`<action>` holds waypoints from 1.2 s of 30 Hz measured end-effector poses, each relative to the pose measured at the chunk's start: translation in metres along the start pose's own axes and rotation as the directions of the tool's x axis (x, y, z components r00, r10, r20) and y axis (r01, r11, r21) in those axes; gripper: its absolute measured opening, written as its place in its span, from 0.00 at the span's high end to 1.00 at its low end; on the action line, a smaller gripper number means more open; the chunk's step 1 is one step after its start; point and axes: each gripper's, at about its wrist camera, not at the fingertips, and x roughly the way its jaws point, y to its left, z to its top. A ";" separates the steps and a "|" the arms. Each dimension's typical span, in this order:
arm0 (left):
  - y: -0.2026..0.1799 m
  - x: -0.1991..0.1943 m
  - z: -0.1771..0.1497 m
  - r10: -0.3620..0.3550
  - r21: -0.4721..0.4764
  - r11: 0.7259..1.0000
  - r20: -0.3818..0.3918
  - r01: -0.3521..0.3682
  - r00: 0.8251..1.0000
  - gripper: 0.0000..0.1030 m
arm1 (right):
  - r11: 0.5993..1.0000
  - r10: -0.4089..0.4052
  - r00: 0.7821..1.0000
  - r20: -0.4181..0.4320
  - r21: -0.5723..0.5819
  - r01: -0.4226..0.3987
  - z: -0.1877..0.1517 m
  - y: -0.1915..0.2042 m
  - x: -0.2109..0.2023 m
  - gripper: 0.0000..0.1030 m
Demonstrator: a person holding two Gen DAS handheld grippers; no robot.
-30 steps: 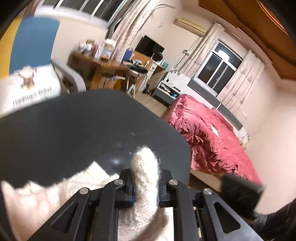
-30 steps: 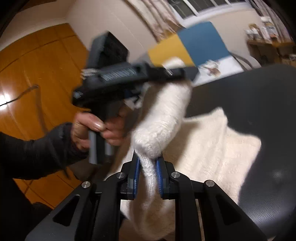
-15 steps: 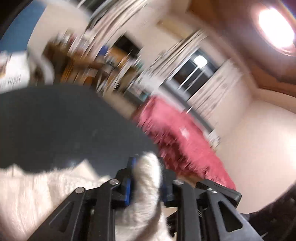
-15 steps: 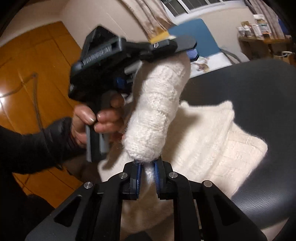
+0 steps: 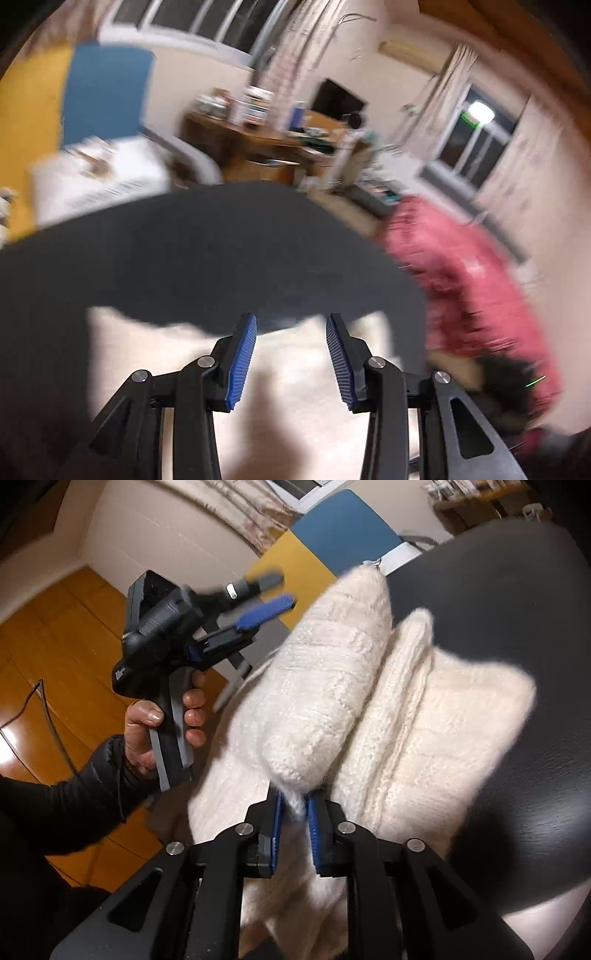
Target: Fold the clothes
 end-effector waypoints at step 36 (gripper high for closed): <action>0.008 -0.020 -0.071 0.214 -0.056 0.973 -0.149 -0.225 0.965 0.53 | 0.924 -0.171 0.984 0.042 -0.341 0.174 0.040 0.070 -0.034 0.38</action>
